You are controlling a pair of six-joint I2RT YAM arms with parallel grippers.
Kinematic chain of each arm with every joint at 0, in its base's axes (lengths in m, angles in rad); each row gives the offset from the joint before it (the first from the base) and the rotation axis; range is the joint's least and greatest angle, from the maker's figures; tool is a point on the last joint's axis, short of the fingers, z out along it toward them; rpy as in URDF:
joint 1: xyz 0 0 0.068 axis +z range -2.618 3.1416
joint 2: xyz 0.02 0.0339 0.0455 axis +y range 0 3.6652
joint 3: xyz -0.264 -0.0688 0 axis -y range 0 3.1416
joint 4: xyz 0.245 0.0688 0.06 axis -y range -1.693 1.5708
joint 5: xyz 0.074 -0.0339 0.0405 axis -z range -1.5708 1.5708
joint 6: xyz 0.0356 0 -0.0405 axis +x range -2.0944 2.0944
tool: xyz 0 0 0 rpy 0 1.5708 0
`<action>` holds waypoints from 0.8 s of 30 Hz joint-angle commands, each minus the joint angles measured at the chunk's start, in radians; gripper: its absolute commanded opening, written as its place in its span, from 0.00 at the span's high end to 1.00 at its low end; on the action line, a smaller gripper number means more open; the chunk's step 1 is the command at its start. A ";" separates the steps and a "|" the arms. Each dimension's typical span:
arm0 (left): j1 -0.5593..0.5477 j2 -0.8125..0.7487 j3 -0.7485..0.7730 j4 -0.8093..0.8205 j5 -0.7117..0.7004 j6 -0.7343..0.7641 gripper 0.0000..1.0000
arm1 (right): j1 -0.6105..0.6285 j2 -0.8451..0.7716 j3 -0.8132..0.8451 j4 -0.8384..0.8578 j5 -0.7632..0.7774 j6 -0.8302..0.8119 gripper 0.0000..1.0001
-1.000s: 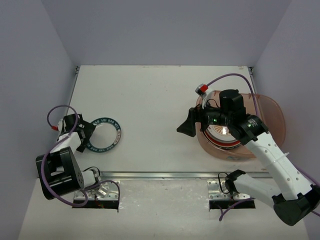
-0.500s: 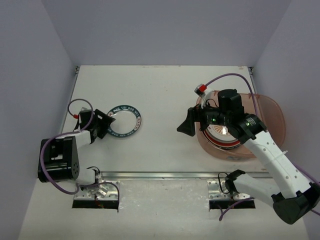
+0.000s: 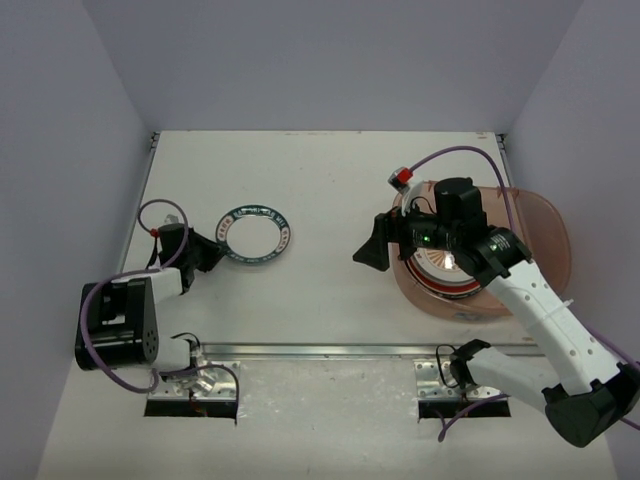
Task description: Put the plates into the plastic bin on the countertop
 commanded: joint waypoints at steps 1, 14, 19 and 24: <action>-0.019 -0.182 -0.026 0.011 0.119 0.077 1.00 | 0.002 -0.023 -0.022 0.123 -0.044 0.046 0.01; -0.184 -0.629 -0.024 0.125 0.648 -0.054 1.00 | 0.001 0.170 0.060 0.210 0.088 0.192 0.01; -0.198 -0.711 0.002 0.043 0.710 -0.050 1.00 | 0.001 0.208 0.058 0.259 0.072 0.209 0.05; -0.198 -0.717 0.036 -0.015 0.709 -0.015 0.94 | 0.001 0.234 -0.020 0.410 -0.132 0.306 1.00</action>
